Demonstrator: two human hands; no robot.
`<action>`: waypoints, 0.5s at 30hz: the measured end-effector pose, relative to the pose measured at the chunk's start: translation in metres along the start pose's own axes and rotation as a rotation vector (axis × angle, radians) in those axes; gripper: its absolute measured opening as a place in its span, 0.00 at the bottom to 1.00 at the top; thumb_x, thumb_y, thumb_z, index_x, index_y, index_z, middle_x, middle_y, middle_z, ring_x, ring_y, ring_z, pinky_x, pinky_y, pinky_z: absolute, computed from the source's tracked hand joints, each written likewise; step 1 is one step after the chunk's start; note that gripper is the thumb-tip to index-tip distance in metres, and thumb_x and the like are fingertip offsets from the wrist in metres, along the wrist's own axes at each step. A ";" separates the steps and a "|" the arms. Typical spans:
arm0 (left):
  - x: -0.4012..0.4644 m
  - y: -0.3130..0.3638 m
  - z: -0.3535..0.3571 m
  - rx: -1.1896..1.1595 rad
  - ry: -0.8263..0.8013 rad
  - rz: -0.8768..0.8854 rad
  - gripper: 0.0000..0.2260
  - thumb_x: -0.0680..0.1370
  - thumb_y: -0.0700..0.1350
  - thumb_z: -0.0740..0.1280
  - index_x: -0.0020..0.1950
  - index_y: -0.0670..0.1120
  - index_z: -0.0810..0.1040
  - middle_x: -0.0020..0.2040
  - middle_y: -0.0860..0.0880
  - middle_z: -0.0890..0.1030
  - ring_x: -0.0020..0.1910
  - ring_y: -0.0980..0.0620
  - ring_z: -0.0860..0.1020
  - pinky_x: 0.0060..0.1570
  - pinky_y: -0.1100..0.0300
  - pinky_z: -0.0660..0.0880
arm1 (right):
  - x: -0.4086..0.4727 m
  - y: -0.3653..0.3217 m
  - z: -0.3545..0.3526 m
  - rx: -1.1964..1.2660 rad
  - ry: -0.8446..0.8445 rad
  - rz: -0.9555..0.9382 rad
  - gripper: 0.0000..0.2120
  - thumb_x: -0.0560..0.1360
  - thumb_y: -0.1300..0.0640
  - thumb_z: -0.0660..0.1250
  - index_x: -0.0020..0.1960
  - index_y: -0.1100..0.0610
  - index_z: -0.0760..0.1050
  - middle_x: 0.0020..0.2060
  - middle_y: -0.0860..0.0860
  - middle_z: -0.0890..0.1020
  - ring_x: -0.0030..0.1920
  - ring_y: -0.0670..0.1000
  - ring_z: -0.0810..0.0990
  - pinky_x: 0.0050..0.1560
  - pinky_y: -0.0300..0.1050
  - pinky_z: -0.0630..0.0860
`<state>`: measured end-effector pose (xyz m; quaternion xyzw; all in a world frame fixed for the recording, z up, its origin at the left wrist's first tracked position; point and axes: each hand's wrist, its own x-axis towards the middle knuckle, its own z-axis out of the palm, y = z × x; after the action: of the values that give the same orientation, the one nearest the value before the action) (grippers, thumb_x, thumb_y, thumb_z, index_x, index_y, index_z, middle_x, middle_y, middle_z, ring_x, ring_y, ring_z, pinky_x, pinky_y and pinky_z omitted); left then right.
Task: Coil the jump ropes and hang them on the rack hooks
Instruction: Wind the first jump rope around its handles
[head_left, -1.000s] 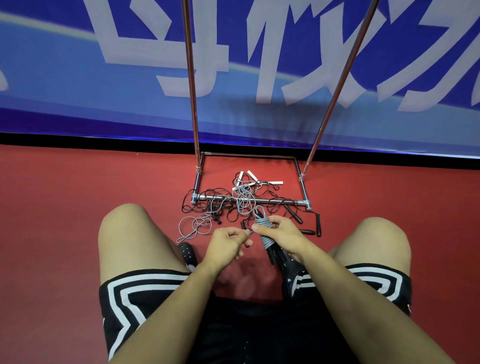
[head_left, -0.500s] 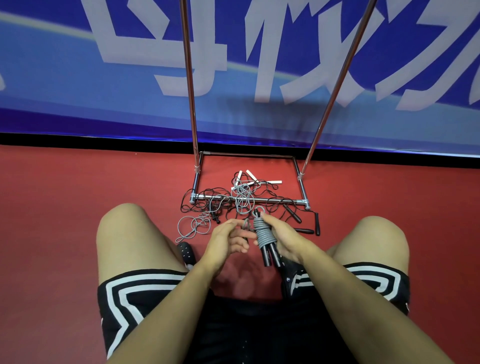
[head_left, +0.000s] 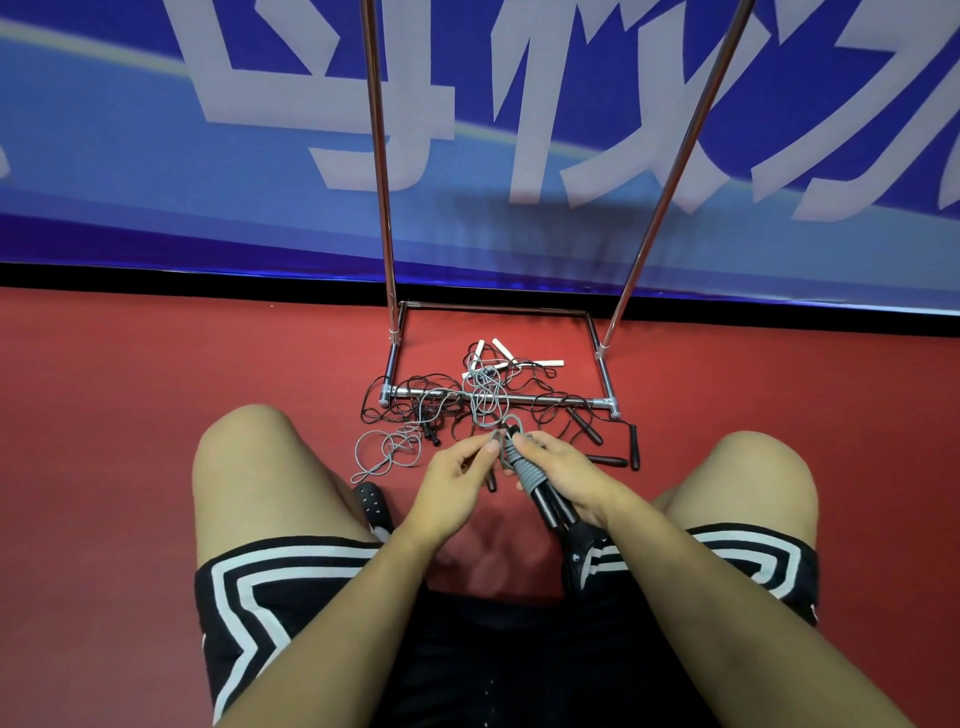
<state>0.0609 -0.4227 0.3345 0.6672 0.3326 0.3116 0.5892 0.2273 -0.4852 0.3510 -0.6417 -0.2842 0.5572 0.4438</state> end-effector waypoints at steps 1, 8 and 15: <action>0.000 -0.001 -0.001 0.042 0.017 0.015 0.09 0.84 0.44 0.65 0.56 0.56 0.83 0.42 0.57 0.81 0.42 0.58 0.77 0.49 0.66 0.74 | -0.001 -0.001 0.001 -0.034 -0.007 -0.015 0.15 0.84 0.51 0.64 0.64 0.60 0.75 0.47 0.56 0.84 0.40 0.46 0.83 0.42 0.40 0.80; 0.003 -0.001 -0.004 -0.124 0.138 -0.112 0.10 0.76 0.41 0.76 0.56 0.41 0.86 0.50 0.48 0.87 0.49 0.57 0.84 0.53 0.66 0.77 | -0.002 -0.001 0.007 -0.164 -0.029 -0.089 0.20 0.83 0.49 0.65 0.74 0.50 0.71 0.54 0.50 0.84 0.43 0.43 0.82 0.47 0.39 0.78; 0.004 -0.002 -0.006 -0.155 0.250 -0.126 0.08 0.72 0.37 0.79 0.49 0.44 0.87 0.41 0.50 0.87 0.41 0.58 0.84 0.46 0.67 0.78 | -0.006 -0.006 0.011 -0.335 -0.117 -0.191 0.24 0.85 0.56 0.63 0.79 0.45 0.63 0.64 0.38 0.74 0.51 0.26 0.77 0.50 0.22 0.71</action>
<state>0.0584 -0.4159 0.3337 0.5534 0.4194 0.3796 0.6114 0.2158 -0.4851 0.3595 -0.6432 -0.4578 0.4941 0.3642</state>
